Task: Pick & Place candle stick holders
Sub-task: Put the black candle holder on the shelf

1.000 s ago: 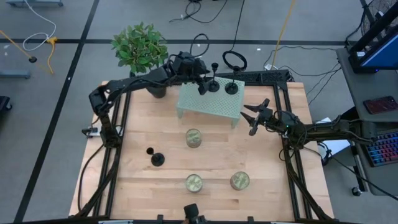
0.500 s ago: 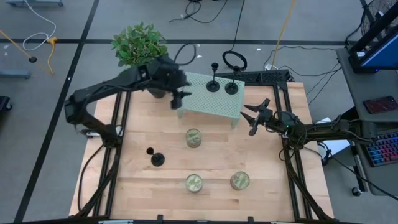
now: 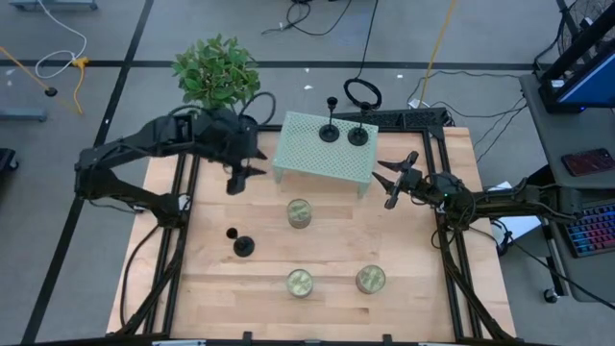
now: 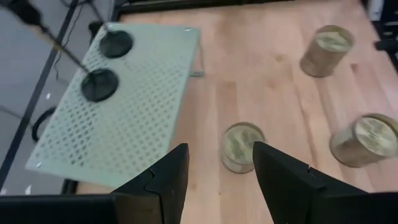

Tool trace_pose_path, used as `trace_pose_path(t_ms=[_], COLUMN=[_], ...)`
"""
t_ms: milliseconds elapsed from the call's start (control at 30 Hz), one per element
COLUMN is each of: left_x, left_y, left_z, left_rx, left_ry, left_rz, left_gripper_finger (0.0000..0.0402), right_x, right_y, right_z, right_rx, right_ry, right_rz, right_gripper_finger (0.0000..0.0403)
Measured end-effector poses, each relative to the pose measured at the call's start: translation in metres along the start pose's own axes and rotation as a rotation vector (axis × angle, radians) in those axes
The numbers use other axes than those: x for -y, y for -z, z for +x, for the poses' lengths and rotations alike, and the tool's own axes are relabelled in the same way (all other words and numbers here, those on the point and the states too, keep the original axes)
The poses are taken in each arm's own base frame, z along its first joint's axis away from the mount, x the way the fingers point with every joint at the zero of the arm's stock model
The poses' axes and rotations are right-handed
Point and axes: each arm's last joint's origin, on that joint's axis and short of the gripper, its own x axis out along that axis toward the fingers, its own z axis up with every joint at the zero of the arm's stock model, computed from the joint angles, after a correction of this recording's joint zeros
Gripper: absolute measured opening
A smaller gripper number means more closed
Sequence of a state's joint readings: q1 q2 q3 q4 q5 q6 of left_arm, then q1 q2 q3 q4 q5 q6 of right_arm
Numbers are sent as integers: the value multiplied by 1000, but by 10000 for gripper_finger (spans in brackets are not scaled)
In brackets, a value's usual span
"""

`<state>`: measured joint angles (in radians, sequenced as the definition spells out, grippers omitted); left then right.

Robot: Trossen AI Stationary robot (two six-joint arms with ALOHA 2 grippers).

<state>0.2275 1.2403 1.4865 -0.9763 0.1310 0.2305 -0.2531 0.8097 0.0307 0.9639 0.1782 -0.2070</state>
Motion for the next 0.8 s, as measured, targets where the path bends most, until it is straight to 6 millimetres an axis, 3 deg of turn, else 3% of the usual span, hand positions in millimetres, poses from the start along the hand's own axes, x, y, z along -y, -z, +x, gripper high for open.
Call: trace_pose_path(t_ms=[200, 433, 567, 800], left_x=[20, 38, 49, 63], left_y=[44, 105, 138, 171], left_z=[10, 24, 34, 54], left_rx=[10, 162, 176, 172], left_ry=[37, 48, 85, 141], left_rz=[-4, -61, -4, -7], left_gripper_finger=[186, 186, 186, 186], right_x=[0, 0, 0, 0], right_y=[0, 0, 0, 0], right_z=[0, 0, 0, 0], right_rx=[5, 4, 4, 5], right_ry=[1, 1, 1, 2], right_rz=[0, -14, -14, -22], right_gripper_finger=[164, 164, 164, 164])
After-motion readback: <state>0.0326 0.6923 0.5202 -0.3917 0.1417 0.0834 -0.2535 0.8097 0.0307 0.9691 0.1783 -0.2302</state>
